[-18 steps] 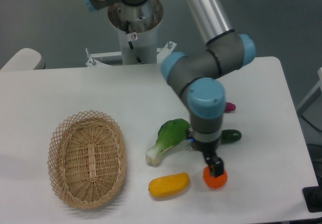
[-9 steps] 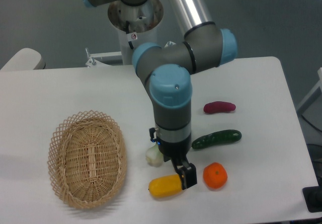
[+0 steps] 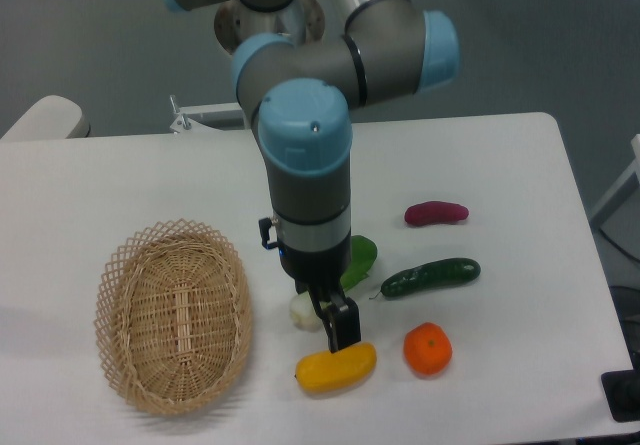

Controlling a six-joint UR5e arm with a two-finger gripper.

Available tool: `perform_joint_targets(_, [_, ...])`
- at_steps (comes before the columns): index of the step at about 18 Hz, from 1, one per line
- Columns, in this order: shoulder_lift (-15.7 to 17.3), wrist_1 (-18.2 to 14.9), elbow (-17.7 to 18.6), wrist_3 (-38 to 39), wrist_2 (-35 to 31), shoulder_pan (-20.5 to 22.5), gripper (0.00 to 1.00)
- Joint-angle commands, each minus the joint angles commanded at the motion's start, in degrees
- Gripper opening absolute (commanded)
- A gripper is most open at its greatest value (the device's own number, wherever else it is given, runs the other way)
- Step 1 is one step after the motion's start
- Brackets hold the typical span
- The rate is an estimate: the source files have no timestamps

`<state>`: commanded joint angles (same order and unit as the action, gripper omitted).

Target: Place the cucumber on the table

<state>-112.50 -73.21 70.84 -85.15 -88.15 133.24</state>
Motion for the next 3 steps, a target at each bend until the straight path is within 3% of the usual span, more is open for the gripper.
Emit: perform_joint_targets(3, [0.1, 0.0, 0.6, -1.2, -0.2, -0.1, 1.00])
